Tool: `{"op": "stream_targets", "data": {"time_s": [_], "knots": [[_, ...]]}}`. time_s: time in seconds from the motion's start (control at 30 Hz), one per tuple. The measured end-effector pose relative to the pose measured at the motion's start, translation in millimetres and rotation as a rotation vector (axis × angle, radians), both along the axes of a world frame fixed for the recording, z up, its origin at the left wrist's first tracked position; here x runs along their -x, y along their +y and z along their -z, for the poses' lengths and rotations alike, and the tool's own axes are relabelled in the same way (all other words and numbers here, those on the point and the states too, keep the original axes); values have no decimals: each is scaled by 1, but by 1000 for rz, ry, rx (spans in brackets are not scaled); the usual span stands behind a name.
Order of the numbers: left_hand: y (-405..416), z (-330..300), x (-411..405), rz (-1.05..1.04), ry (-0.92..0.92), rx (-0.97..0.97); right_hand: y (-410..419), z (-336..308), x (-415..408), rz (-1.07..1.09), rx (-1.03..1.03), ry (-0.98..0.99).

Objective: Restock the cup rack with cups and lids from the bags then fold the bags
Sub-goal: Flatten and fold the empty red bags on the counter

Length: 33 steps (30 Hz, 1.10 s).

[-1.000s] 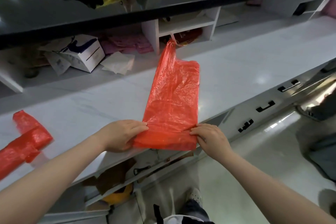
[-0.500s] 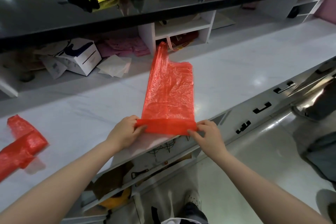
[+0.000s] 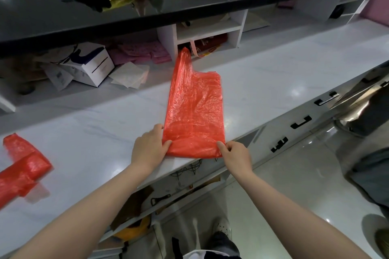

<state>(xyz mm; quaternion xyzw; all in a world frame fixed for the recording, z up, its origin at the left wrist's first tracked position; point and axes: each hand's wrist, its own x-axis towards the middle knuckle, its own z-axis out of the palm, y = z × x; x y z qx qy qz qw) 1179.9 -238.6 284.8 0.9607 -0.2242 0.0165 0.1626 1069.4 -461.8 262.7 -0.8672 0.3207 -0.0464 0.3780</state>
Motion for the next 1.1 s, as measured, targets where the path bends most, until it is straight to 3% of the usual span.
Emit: {"op": "stream_targets", "data": {"time_s": [0.1,0.13,0.2,0.3,0.4,0.5,0.6,0.67,0.87,0.97,1.1], "knots": [[-7,-1,13,290,-337,30,1,-1,-1,-30,30,5],[-10,-2,14,401,-358,-15,1,-1,-1,-39,34,6],[-16,-1,15,523,-201,-199,0,0,-1,-54,41,14],[-16,12,10,464,66,-377,-1,1,-3,-59,36,14],[-16,20,7,448,104,-405,-4,0,5,-94,244,-69],[-15,21,6,449,95,-410,-8,0,16,-426,612,-282],[-16,22,7,441,90,-404,-9,0,18,-707,779,-161],[-15,22,7,442,92,-394,-10,3,16,-683,746,-84],[0,19,1,516,126,-238,-27,1,17,-592,760,-124],[9,16,0,479,161,-153,-35,-1,13,-564,546,-20],[12,13,-3,347,179,96,-38,-8,3,-399,284,-136]]}}
